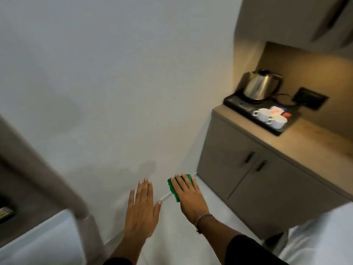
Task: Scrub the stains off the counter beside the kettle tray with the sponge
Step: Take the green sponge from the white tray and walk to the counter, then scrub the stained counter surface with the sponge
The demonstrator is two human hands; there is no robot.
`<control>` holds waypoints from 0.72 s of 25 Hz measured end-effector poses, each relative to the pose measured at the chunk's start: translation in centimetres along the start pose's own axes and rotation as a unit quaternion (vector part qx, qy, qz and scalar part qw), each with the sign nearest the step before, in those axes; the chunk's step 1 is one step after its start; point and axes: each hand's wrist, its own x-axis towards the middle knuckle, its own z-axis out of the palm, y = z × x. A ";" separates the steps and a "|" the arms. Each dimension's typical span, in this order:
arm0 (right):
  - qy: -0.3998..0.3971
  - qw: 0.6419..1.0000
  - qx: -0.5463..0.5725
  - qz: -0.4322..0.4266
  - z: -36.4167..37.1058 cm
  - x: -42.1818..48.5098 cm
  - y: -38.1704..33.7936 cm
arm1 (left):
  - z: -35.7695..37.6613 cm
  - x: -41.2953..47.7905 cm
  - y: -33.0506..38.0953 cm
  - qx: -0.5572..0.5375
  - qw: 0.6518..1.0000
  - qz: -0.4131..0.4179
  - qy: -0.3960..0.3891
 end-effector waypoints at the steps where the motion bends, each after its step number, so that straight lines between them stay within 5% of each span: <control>1: 0.004 1.000 -0.011 0.025 -1.2 -1.3 3.7 | 0.5 1.9 3.9 0.000 1.000 0.028 0.007; 8: 0.003 0.977 -0.058 0.207 -8.5 -10.1 24.5 | 3.5 11.8 25.9 -0.013 0.982 0.189 -0.017; 18: -0.011 0.903 -0.081 0.423 -14.6 -15.9 45.2 | 9.0 26.6 47.6 -0.003 0.926 0.375 -0.044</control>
